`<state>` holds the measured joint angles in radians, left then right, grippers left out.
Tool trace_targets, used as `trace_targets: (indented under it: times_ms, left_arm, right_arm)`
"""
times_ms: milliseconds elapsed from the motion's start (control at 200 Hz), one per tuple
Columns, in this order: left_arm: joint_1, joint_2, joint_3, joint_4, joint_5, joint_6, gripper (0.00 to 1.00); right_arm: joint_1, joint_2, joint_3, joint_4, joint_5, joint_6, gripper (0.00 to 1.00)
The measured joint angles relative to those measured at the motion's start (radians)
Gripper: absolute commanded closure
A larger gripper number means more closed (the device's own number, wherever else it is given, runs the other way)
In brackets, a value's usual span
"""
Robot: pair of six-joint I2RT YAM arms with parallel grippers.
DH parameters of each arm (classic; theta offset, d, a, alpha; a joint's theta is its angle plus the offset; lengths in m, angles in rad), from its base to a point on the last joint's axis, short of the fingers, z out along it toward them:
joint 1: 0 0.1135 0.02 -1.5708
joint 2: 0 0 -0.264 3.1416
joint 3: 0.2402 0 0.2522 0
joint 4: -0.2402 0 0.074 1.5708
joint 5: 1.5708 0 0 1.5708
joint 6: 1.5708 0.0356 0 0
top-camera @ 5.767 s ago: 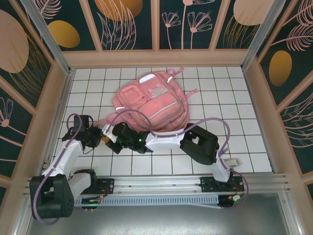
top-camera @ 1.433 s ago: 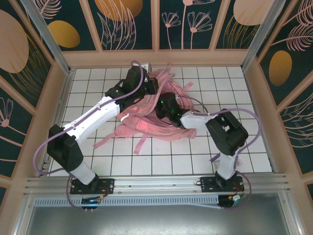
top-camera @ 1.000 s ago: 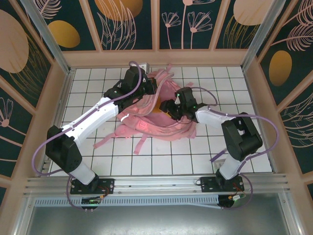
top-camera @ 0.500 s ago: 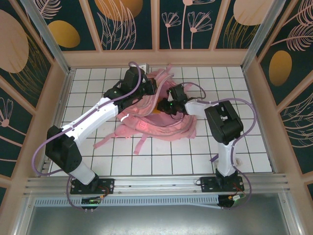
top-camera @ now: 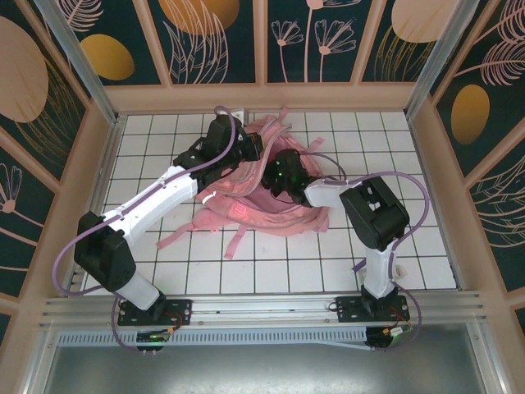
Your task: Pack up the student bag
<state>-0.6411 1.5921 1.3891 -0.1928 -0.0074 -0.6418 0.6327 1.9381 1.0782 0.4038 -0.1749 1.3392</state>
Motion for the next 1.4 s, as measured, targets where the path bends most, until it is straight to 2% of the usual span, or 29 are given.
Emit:
trace_targets:
  times_ms: [130, 190, 240, 315, 350, 395, 520, 666, 726, 746, 791, 811, 831, 931, 1101, 1176, 1241, 1331, 1401]
  left_arm:
    - [0.000, 0.000, -0.018, 0.019, 0.001, -0.008, 1.00]
    - [0.000, -0.001, -0.026, 0.028, 0.002, -0.011, 1.00]
    - [0.000, -0.002, -0.031, 0.033, 0.003, -0.015, 1.00]
    - [0.001, -0.004, -0.032, 0.036, 0.003, -0.014, 1.00]
    - [0.003, -0.005, -0.032, 0.035, 0.003, -0.011, 0.95]
    - [0.008, -0.005, -0.032, 0.030, 0.003, -0.003, 0.95]
    - [0.019, -0.005, -0.024, -0.001, -0.006, 0.039, 0.95]
    - [0.019, -0.005, -0.022, -0.005, -0.010, 0.093, 0.94]
    - [0.020, -0.005, -0.022, -0.003, 0.005, 0.126, 0.84]
    - [0.020, -0.005, -0.022, -0.002, 0.015, 0.148, 0.75]
    - [0.021, -0.005, -0.022, 0.009, 0.050, 0.189, 0.42]
    - [0.022, -0.005, -0.022, 0.015, 0.069, 0.214, 0.35]
    - [0.023, -0.006, -0.022, 0.022, 0.088, 0.235, 0.31]
    - [0.024, -0.023, -0.022, 0.034, 0.151, 0.330, 0.24]
    - [0.048, -0.055, -0.004, 0.026, 0.126, 0.407, 0.24]
    - [0.086, -0.027, 0.020, 0.023, 0.126, 0.406, 0.25]
    - [0.116, 0.013, 0.023, 0.029, 0.111, 0.406, 0.26]
    - [0.140, 0.093, -0.019, 0.084, 0.061, 0.413, 0.29]
    - [0.142, 0.177, -0.061, 0.132, 0.029, 0.419, 0.29]
  right_arm:
    - [0.019, 0.000, -0.002, 0.048, 0.100, 0.075, 1.00]
    - [0.035, 0.008, 0.000, 0.087, 0.127, 0.095, 0.82]
    - [0.046, 0.026, 0.002, 0.135, 0.127, 0.117, 0.72]
    - [0.050, 0.041, -0.008, 0.183, 0.111, 0.142, 0.66]
    - [0.050, 0.039, -0.025, 0.201, 0.099, 0.153, 0.64]
    - [0.050, 0.020, -0.059, 0.214, 0.082, 0.156, 0.62]
    - [0.039, -0.132, -0.202, 0.150, 0.047, 0.084, 0.58]
    - [-0.005, -0.418, -0.331, -0.027, 0.050, -0.070, 0.57]
    - [-0.030, -0.547, -0.383, -0.109, 0.064, -0.129, 0.57]
    - [-0.041, -0.592, -0.396, -0.145, 0.071, -0.153, 0.57]
    - [-0.066, -0.673, -0.418, -0.222, 0.079, -0.199, 0.57]
    - [-0.081, -0.709, -0.423, -0.263, 0.088, -0.228, 0.56]
    - [-0.092, -0.734, -0.425, -0.298, 0.093, -0.244, 0.55]
    - [-0.163, -0.876, -0.426, -0.494, 0.169, -0.355, 0.53]
    - [-0.280, -1.035, -0.426, -0.722, 0.220, -0.490, 0.52]
    - [-0.304, -1.040, -0.426, -0.738, 0.165, -0.556, 0.52]
    - [-0.306, -0.998, -0.426, -0.714, 0.069, -0.602, 0.56]
    - [-0.306, -0.871, -0.437, -0.595, -0.110, -0.629, 0.68]
    - [-0.304, -0.744, -0.454, -0.494, -0.222, -0.628, 0.71]
